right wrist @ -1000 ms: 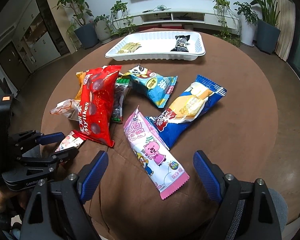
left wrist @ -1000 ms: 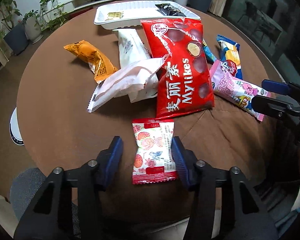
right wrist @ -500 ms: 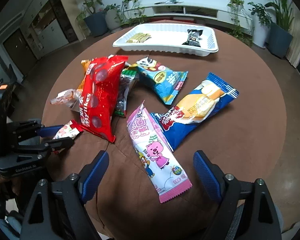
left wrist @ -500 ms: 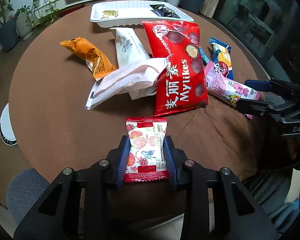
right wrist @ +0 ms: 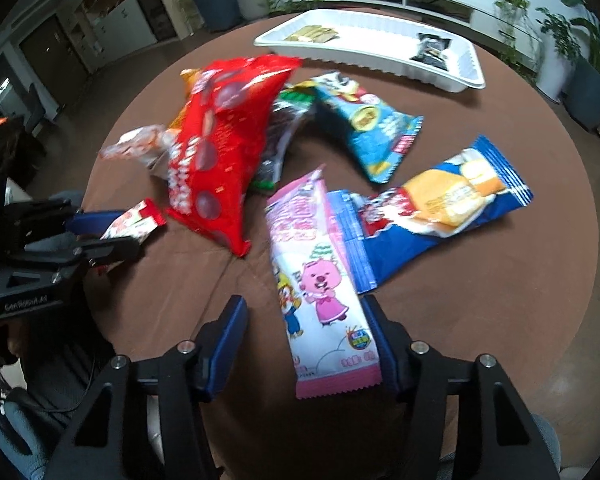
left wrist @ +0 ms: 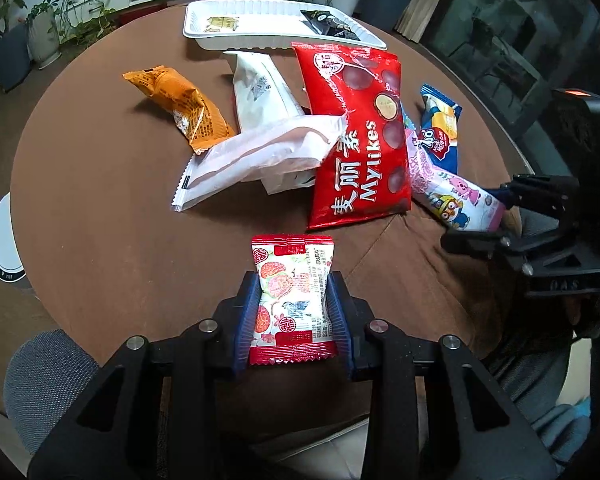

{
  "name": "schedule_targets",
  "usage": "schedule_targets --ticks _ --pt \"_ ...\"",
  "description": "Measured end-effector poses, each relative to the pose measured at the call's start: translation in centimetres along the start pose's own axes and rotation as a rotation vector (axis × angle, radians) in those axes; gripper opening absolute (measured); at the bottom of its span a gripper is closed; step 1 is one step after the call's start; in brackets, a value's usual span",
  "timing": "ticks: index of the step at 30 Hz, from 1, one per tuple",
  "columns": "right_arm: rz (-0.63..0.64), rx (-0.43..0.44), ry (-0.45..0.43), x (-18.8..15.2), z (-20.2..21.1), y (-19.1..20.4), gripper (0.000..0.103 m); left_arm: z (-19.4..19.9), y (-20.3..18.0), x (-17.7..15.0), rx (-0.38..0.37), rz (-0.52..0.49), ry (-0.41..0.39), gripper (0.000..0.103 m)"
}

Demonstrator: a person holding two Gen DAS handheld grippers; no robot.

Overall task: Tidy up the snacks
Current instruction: 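Hold the red-white packet with the left tool while the right tool grasps the pink candy bar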

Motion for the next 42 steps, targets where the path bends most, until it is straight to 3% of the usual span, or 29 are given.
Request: schedule_targets --ticks 12,15,20,25,32,35,42 --pt "-0.045 0.014 -0.049 2.7 1.3 -0.5 0.062 0.5 0.3 -0.3 -0.012 0.021 -0.026 0.032" --pt "-0.046 0.069 -0.037 2.7 2.0 -0.2 0.062 0.4 0.3 -0.5 -0.015 0.022 -0.024 0.032" --pt "0.030 0.100 0.074 0.5 1.3 1.4 0.062 0.4 0.2 -0.4 -0.020 0.023 -0.029 0.032" --pt "0.023 0.148 0.074 0.5 1.3 1.9 0.062 0.4 0.3 -0.4 -0.025 0.022 -0.032 0.032" --pt "0.068 0.048 0.075 2.5 -0.9 1.1 0.062 0.4 0.3 -0.3 -0.028 0.021 -0.036 0.032" --pt "0.092 0.044 0.072 2.7 -1.6 1.2 0.057 0.5 0.3 -0.3 -0.031 0.021 -0.039 0.032" --pt "0.086 0.017 0.053 3.3 -1.8 0.4 0.032 0.4 0.1 -0.3 -0.019 0.003 -0.040 0.032"
Point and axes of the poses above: each gripper's, at about its wrist camera, not at the fingertips, and z roughly against the way its jaws point, y to its left, x to its top, the point moved 8 cm from there along -z, roughly the way its jaws point, and after that the axes turned 11 degrees about -z, right-handed, at the moved point
